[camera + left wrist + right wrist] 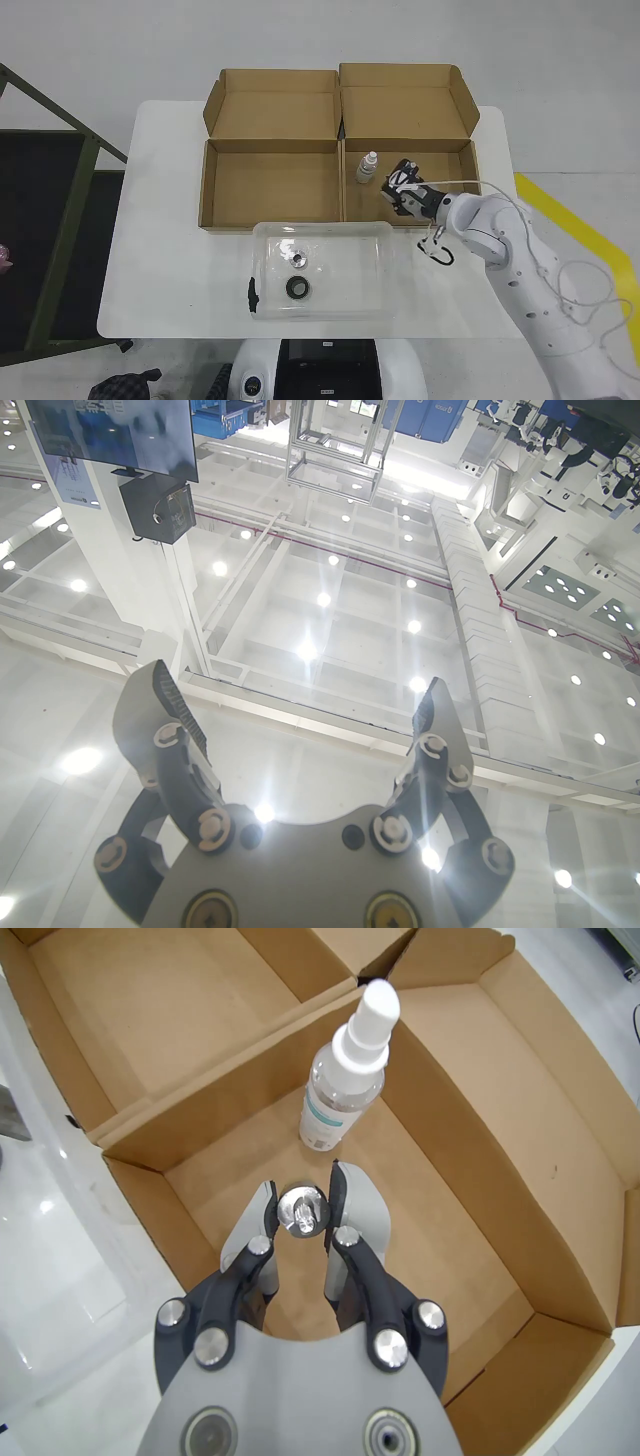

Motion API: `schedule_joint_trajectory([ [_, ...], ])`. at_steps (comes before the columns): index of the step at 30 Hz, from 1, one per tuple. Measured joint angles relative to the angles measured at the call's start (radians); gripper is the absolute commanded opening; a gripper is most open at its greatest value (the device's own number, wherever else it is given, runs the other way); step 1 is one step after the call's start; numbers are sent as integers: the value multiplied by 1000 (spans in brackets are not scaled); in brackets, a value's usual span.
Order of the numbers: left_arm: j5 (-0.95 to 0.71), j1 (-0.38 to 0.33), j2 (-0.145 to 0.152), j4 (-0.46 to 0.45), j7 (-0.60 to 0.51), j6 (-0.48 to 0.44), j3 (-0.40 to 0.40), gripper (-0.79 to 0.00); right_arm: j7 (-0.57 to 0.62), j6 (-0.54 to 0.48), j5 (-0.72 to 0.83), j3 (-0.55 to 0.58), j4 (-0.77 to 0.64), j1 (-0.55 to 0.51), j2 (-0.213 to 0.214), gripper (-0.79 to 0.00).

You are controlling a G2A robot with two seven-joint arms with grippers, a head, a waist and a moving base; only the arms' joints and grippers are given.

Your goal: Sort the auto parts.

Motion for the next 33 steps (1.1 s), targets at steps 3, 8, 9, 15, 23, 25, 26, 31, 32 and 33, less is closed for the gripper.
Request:
schedule_joint_trajectory([
  [3,0,0,0,0,0,0,0,0,16,18,-20,-17,24,21,-4,-785],
  [8,0,0,0,0,0,0,0,0,44,42,-44,-39,60,51,-9,-785],
  [9,0,0,0,0,0,0,0,0,51,45,-46,-44,69,59,-11,-785],
  [15,0,0,0,0,0,0,0,0,81,51,-44,-73,110,92,-20,-770],
  [23,0,0,0,0,0,0,0,0,89,48,-22,-105,165,133,-32,-240],
  [25,0,0,0,0,0,0,0,0,89,51,-20,-109,171,138,-34,-228],
  [26,0,0,0,0,0,0,0,0,90,51,-18,-110,171,139,-34,-243],
  [31,0,0,0,0,0,0,0,0,75,47,7,-95,161,137,-33,-283],
  [32,0,0,0,0,0,0,0,0,70,44,14,-88,153,133,-32,-277],
  [33,0,0,0,0,0,0,0,0,62,37,29,-74,140,126,-30,-274],
])
